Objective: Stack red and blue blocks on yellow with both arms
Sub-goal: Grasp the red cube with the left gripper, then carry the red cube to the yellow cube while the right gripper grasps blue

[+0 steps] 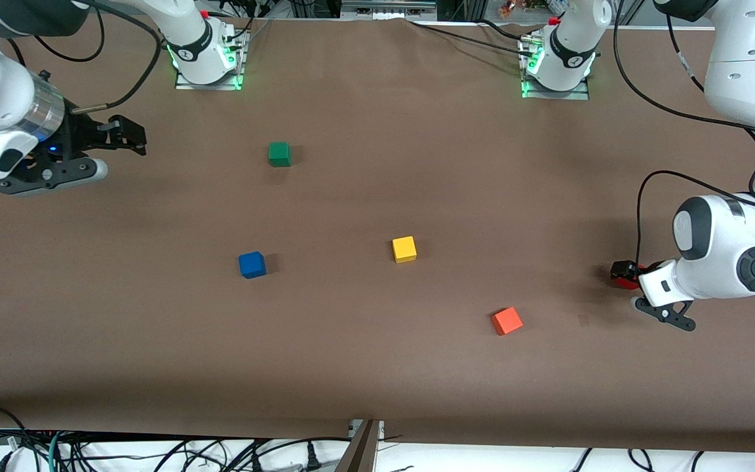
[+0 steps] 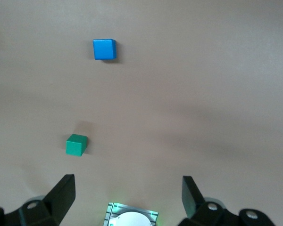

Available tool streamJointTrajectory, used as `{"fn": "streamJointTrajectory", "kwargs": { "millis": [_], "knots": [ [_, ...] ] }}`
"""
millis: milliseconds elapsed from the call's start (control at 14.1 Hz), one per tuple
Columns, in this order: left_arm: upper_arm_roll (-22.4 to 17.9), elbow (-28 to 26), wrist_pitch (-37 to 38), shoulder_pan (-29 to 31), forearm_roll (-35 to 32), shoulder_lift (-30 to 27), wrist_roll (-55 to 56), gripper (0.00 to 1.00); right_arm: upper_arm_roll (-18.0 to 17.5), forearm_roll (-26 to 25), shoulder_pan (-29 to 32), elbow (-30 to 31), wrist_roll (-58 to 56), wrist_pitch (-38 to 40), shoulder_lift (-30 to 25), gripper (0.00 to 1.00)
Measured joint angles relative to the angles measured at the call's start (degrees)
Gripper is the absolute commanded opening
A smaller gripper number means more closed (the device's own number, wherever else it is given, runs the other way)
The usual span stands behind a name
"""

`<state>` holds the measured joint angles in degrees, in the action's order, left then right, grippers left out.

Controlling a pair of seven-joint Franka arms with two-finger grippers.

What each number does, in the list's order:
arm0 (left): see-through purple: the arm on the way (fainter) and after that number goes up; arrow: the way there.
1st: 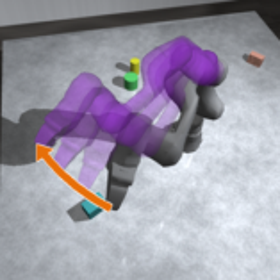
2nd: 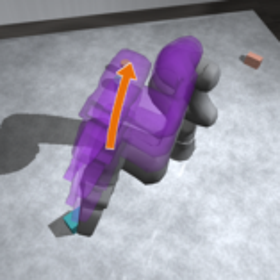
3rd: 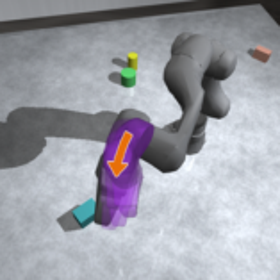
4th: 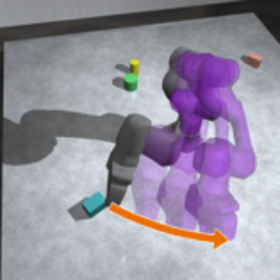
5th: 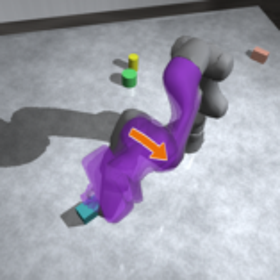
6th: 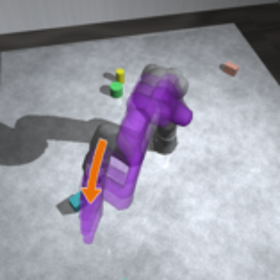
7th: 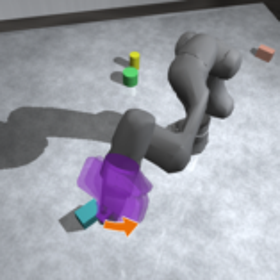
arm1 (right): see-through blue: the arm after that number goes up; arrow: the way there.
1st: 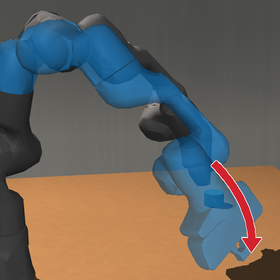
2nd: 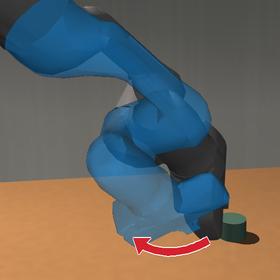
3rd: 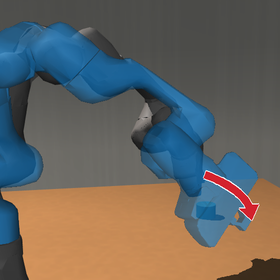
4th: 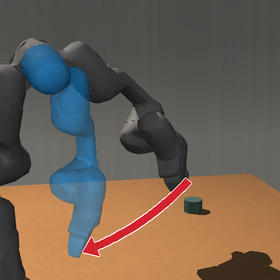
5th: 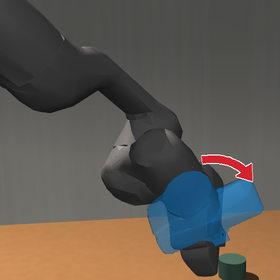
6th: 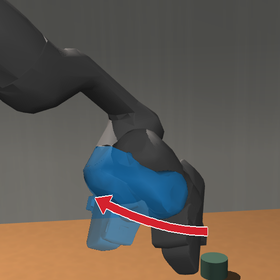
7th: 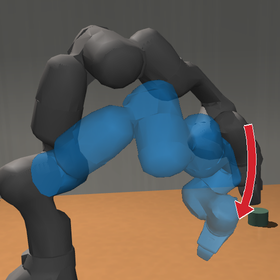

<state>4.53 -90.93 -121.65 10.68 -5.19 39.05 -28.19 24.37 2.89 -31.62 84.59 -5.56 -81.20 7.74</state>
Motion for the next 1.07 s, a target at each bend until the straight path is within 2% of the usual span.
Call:
{"fn": "streamJointTrajectory", "kwargs": {
  "millis": [142, 284, 355, 426, 497, 568, 639, 781, 923, 1066],
  "knots": [
    [-0.03, -1.69, -1.36, 0.89, -0.35, -0.05, -0.36, 1.0, -1.66, 0.16, 2.78, 0.15, 0.0, -0.36, -0.15, 1.0],
    [-0.03, -2.82, -2.19, 1.81, -0.37, -0.08, -0.53, 1.0, -6.35, 0.21, 7.79, 0.21, 0.01, -0.37, -0.21, 1.0],
    [-0.03, -3.17, -2.51, 2.14, -0.37, -0.14, -0.6, 0.74, -9.34, 0.21, 10.59, 0.22, 0.08, -0.39, -0.22, 1.0],
    [-0.03, -3.61, -3.17, 2.39, -0.37, -0.21, -0.63, 0.42, -12.3, 0.2, 13.25, 0.22, 0.17, -0.45, -0.23, 1.0],
    [-0.02, -3.89, -3.66, 2.56, -0.37, -0.22, -0.64, 0.2, -14.65, 0.1, 15.23, 0.22, 0.29, -0.56, -0.26, 1.0],
    [-0.02, -4.04, -3.93, 2.65, -0.37, -0.22, -0.65, 0.05, -16.64, -0.04, 16.65, 0.22, 0.56, -0.71, -0.33, 1.0],
    [0.0, -4.11, -4.06, 2.68, -0.37, -0.22, -0.66, 0.0, -18.14, -0.16, 17.47, 0.22, 1.17, -0.86, -0.43, 1.0],
    [0.18, -4.12, -4.19, 2.69, -0.39, -0.39, -0.67, 0.0, -19.75, -0.25, 17.77, 0.22, 2.95, -1.09, -0.7, 1.0],
    [0.87, -3.98, -4.39, 2.68, -0.39, -0.82, -0.46, 0.0, -20.33, -0.27, 17.77, 0.24, 3.43, -1.15, -0.84, 1.0],
    [3.43, -3.73, -4.08, 2.7, -0.23, -2.67, 2.38, 0.0, -20.36, -0.27, 17.81, 0.26, 3.44, -1.68, -0.84, 1.0]
  ]
}}
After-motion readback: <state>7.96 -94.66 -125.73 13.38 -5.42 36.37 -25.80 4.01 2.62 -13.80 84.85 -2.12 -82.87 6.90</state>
